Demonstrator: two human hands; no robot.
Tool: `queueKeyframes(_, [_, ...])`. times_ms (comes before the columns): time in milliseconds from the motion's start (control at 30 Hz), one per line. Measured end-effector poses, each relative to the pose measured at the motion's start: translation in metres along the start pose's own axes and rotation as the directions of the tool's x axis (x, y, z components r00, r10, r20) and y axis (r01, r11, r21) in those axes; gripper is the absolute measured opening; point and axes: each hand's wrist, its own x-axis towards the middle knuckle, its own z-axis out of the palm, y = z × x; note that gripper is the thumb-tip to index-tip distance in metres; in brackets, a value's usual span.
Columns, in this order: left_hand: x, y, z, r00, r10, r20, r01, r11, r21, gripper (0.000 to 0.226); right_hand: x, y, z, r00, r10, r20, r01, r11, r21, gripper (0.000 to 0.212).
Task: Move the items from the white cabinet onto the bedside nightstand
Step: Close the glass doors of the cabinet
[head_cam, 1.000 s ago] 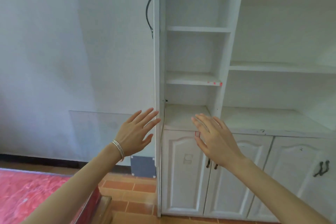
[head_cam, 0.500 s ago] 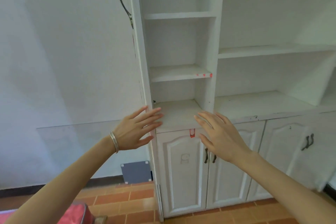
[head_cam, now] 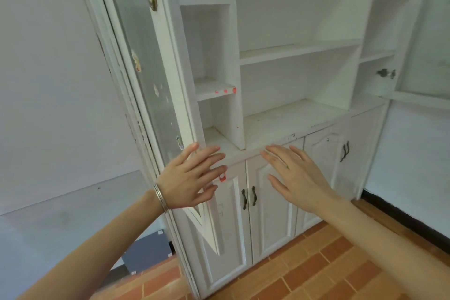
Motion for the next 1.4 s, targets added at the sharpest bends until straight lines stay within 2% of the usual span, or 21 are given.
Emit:
queueKeyframes(267, [0.063,0.009,0.052,0.987,-0.003,-0.163,-0.007,0.998,-0.058,0.020,-0.003,0.060,0.003,0.996,0.085,0.024,-0.083,0.994,-0.075,0.050])
queueKeyframes(433, [0.097,0.011,0.090,0.976,-0.026,-0.215,0.013,0.998,-0.062,0.013,0.010,0.110,0.011,0.998,0.068,0.016,-0.066,0.993,-0.098,0.050])
queueKeyframes(767, [0.157,0.003,0.177,0.994,-0.104,-0.043,0.106,0.993,0.046,0.013,0.070,0.224,0.047,0.997,-0.075,0.028,0.076,0.996,-0.046,0.047])
queueKeyframes(1067, [0.191,-0.027,0.259,0.967,-0.195,0.162,0.173,0.975,0.141,0.019,0.137,0.294,0.090,0.982,-0.186,-0.035,0.186,0.983,0.004,0.046])
queueKeyframes(1267, [0.192,-0.053,0.303,0.987,-0.125,0.098,0.110,0.983,0.148,0.028,0.202,0.326,0.126,0.962,-0.236,-0.135,0.240,0.971,0.010,0.045])
queueKeyframes(1400, [0.192,-0.067,0.327,0.991,-0.106,0.077,0.094,0.984,0.149,0.024,0.244,0.334,0.149,0.946,-0.268,-0.183,0.272,0.962,-0.001,0.044])
